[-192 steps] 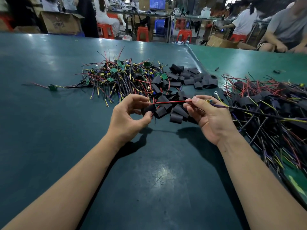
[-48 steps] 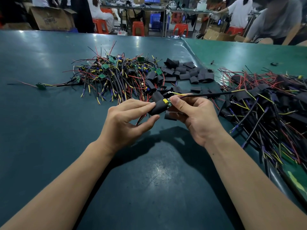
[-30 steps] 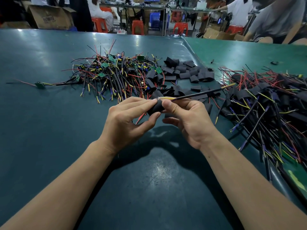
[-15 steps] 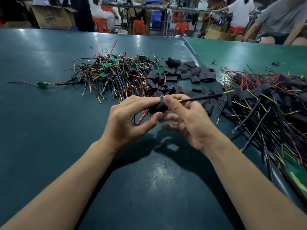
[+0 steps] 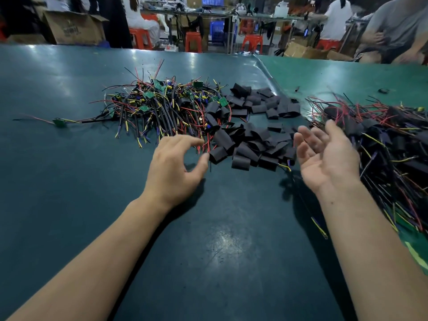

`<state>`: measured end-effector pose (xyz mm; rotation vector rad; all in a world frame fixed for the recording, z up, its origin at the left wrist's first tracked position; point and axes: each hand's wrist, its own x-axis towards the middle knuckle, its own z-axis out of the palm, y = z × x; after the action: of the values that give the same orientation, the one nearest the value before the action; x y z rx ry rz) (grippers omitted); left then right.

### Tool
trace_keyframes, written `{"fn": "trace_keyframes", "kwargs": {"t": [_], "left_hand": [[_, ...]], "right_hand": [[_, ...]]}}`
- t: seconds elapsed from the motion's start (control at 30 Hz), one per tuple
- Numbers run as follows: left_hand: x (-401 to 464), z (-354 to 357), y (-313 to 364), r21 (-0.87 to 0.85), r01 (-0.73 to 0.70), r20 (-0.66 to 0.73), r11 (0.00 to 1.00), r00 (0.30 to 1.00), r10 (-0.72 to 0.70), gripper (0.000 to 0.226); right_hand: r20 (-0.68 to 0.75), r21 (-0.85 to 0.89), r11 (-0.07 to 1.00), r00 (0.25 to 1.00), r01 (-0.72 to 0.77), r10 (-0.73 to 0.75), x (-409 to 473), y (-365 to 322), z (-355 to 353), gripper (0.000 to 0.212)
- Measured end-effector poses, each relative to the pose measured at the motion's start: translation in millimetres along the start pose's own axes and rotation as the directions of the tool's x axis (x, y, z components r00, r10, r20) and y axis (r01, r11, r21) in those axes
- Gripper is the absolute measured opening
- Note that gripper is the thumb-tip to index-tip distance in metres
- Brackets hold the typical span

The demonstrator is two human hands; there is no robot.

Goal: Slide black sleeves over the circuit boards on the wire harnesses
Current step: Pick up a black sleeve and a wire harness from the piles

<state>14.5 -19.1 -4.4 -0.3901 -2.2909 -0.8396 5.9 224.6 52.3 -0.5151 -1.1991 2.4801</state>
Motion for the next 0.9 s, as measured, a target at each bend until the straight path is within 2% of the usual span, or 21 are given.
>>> {"fn": "trace_keyframes", "kwargs": {"t": [0.07,0.17,0.3,0.47,0.53,0.63,0.7,0.77,0.83,0.9], "left_hand": [[-1.0,1.5,-2.7,0.018,0.049,0.099,0.999,0.994,-0.051,0.023],[-1.8,1.4,-3.2,0.029,0.075,0.128,0.997,0.989,-0.078,0.020],[0.6,2.2,-8.8,0.167,0.179,0.195,0.970,0.958,-0.211,0.019],[1.9,0.8,-7.5,0.128,0.247,0.143,0.961,0.954,-0.264,0.022],[2.6,-0.5,-6.1,0.106,0.246,0.112,0.963,0.960,-0.258,0.016],[4.3,-2.0,-12.3,0.172,0.253,0.025,0.952,0.965,-0.261,0.016],[4.4,-1.6,-16.6,0.238,0.293,0.052,0.926,0.948,-0.314,0.027],[2.6,0.1,-18.3,0.336,0.308,0.147,0.890,0.917,-0.372,0.038],[2.0,2.3,-20.6,0.407,0.302,0.200,0.862,0.891,-0.407,0.038],[4.0,2.5,-21.6,0.381,0.328,0.171,0.864,0.894,-0.415,0.033]], "right_hand": [[0.015,-0.057,0.998,0.999,-0.031,0.032,0.9,2.9,-0.3,0.018],[0.085,-0.198,0.980,0.996,0.008,0.009,-3.0,13.8,5.6,0.010],[0.175,-0.364,0.930,0.985,0.057,0.009,-9.4,27.4,11.8,0.010],[0.217,-0.430,0.901,0.976,0.066,0.032,-11.0,37.5,13.2,0.012],[0.221,-0.437,0.896,0.975,0.081,0.019,-9.8,37.8,12.1,0.012],[0.223,-0.445,0.890,0.975,0.103,0.000,-8.7,37.5,10.8,0.012],[0.232,-0.451,0.885,0.973,0.115,-0.009,-8.2,38.8,10.3,0.012],[0.247,-0.482,0.864,0.969,0.149,-0.029,-8.7,40.9,9.9,0.013],[0.269,-0.516,0.837,0.962,0.184,-0.046,-10.8,43.7,10.2,0.013],[0.288,-0.533,0.823,0.957,0.195,-0.040,-12.9,47.6,10.3,0.013]]}}
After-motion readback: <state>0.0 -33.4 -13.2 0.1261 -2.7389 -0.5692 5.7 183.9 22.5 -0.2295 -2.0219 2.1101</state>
